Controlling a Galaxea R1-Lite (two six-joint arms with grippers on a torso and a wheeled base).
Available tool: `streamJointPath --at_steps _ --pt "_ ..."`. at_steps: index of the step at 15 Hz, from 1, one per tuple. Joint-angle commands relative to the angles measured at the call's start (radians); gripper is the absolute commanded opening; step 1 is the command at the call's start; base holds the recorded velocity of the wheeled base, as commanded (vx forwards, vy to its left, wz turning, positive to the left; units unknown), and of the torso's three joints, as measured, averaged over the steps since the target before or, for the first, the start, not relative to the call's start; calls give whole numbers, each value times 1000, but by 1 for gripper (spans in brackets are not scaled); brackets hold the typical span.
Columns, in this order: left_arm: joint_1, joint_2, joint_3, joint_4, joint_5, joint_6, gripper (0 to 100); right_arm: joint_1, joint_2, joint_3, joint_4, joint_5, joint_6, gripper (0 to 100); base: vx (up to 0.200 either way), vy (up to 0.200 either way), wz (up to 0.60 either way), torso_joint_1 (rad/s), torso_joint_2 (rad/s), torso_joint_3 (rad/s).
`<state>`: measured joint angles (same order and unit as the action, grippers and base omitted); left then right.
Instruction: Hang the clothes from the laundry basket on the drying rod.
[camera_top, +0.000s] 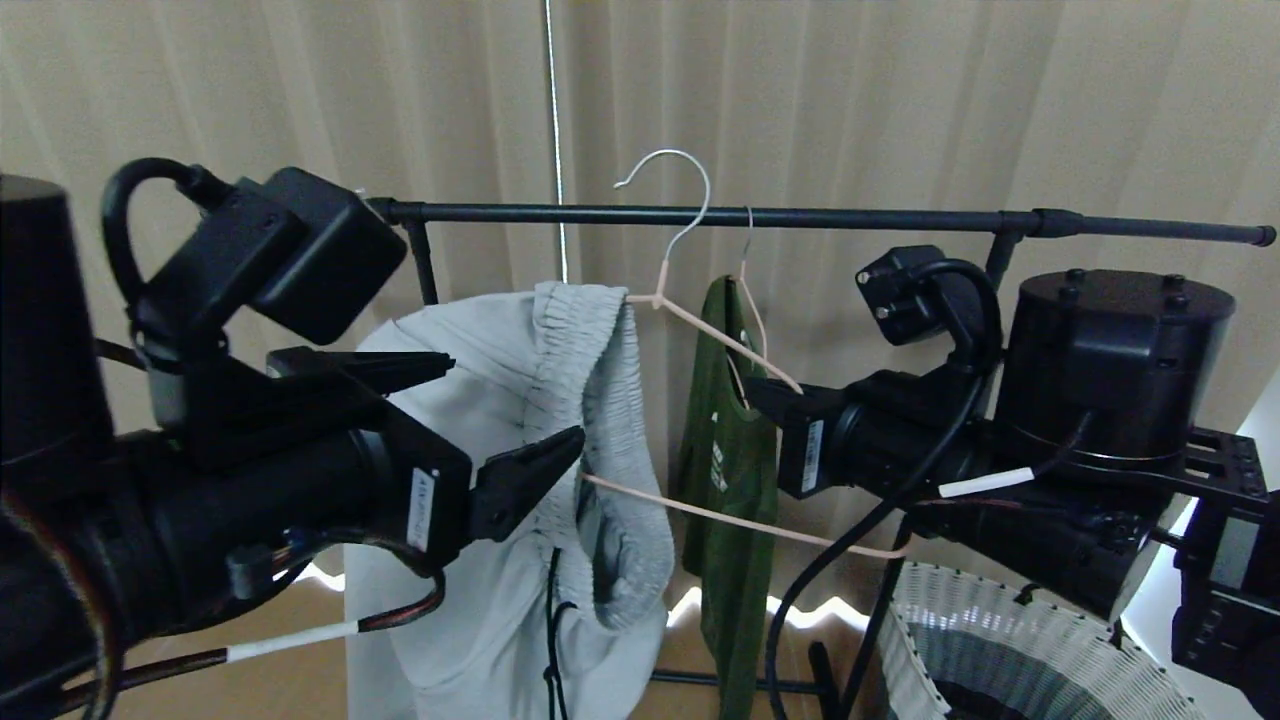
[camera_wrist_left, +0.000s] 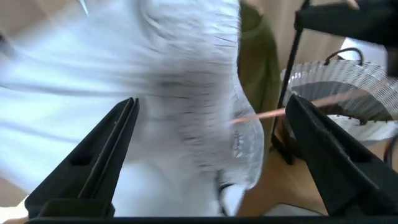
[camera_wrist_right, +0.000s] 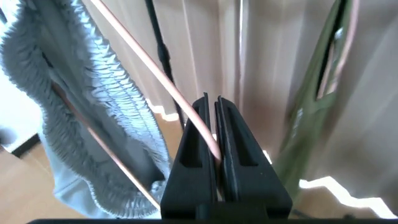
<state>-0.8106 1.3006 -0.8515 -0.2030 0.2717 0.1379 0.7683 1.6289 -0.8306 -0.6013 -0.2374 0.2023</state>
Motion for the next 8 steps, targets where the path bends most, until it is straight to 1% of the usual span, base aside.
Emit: streamJointPath --at_steps 1,2,3,4,5,6,7,8 --pt "103 -100 60 -76 -128 126 100 -73 -75 61 1 76 -58 0 0 0 0 0 0 0" --pt "113 -101 60 -81 -140 137 100 -76 -80 65 1 84 -61 0 0 0 0 0 0 0" --pt "209 -98 54 -107 -233 247 100 -96 -106 93 1 136 -75 0 0 0 0 0 0 0" --pt "284 -86 51 -131 -315 378 100 -96 -124 117 1 153 -77 0 0 0 0 0 0 0" --pt "295 -78 52 -138 -338 420 100 -95 -126 122 0 153 -78 0 0 0 0 0 0 0" --pt "306 -46 52 -139 -402 525 100 -93 -127 127 0 153 -78 0 0 0 0 0 0 0" --pt "301 -17 52 -148 -427 569 100 -89 -126 128 -2 156 -83 0 0 0 0 0 0 0" --pt "300 11 52 -165 -431 592 100 -86 -126 130 -2 164 -86 0 0 0 0 0 0 0"
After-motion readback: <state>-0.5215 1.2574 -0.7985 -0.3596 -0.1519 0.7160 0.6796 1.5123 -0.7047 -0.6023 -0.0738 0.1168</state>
